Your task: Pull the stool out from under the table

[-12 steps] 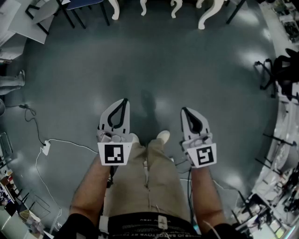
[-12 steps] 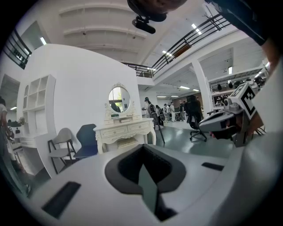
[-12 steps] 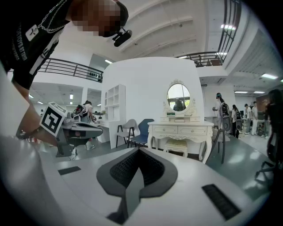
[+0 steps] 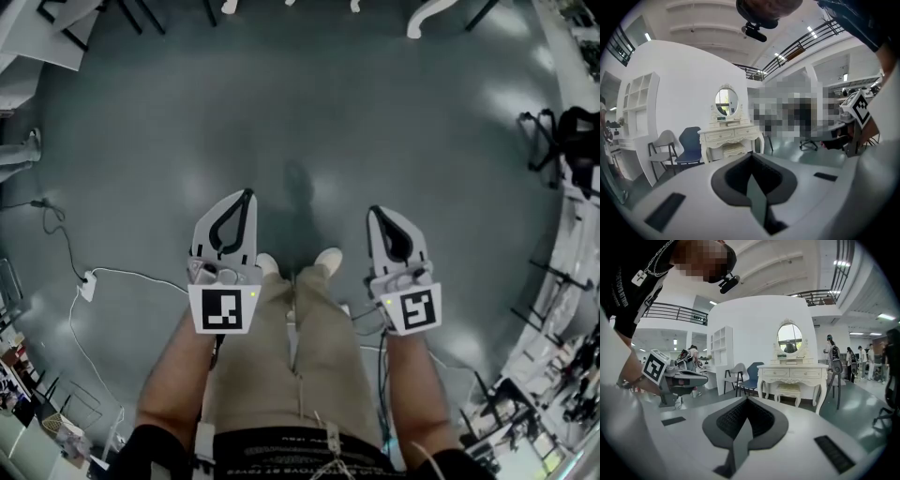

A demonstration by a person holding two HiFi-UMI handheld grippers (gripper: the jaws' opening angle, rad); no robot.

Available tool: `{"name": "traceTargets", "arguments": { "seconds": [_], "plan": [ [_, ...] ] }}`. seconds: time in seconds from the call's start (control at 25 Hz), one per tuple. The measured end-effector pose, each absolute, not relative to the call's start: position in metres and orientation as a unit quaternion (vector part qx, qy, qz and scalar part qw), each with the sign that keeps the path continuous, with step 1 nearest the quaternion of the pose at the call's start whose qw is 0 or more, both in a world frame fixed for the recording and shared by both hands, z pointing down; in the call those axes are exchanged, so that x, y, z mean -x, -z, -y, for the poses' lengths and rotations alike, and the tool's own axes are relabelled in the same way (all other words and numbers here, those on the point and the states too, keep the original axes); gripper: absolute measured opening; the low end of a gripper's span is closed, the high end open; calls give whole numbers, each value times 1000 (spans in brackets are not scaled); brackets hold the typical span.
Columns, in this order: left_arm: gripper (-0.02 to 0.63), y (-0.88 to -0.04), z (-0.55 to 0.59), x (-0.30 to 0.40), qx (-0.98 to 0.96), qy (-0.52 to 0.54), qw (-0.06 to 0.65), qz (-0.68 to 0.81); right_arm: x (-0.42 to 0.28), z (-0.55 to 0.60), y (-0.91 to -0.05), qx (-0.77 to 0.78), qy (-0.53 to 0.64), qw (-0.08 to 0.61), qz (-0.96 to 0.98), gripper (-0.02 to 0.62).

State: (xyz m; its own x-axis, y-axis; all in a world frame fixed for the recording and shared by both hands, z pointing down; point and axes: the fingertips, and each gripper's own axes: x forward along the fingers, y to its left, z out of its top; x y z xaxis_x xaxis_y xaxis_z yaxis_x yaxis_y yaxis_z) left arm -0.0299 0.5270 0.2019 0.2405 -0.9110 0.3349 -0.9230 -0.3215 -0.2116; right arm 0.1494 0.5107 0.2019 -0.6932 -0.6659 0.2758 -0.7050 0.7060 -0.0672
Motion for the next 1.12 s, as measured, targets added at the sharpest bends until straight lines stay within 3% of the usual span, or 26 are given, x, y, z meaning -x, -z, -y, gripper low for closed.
{"name": "traceTargets", "arguments": {
  "seconds": [0.44,0.52,0.56,0.6,0.64,0.76,0.88,1.12],
  "plan": [
    [5,-240,-517,41,-787,-202,28,583,-142,-495,-219,-403,-72,101,907,-9],
    [89,-255,-516,41,-791,-201,49,576,-140,-496,-231,-401,-81,112,906,-6],
    [142,-261,-515,40,-793,-200,58,573,-139,-497,-237,-397,-88,118,906,57],
    [165,-265,-513,41,-795,-197,61,571,-137,-497,-242,-394,-94,122,906,176],
    [176,-265,-511,43,-797,-195,57,570,-136,-497,-245,-394,-96,123,906,207],
    [193,-263,-507,53,-802,-189,45,565,-132,-496,-252,-398,-84,132,904,256],
    [208,-268,-507,64,-792,-171,81,580,-128,-493,-259,-398,-71,153,902,279],
    [209,-265,-495,67,-783,-125,100,601,-119,-480,-252,-394,-63,142,906,293]
  ]
}}
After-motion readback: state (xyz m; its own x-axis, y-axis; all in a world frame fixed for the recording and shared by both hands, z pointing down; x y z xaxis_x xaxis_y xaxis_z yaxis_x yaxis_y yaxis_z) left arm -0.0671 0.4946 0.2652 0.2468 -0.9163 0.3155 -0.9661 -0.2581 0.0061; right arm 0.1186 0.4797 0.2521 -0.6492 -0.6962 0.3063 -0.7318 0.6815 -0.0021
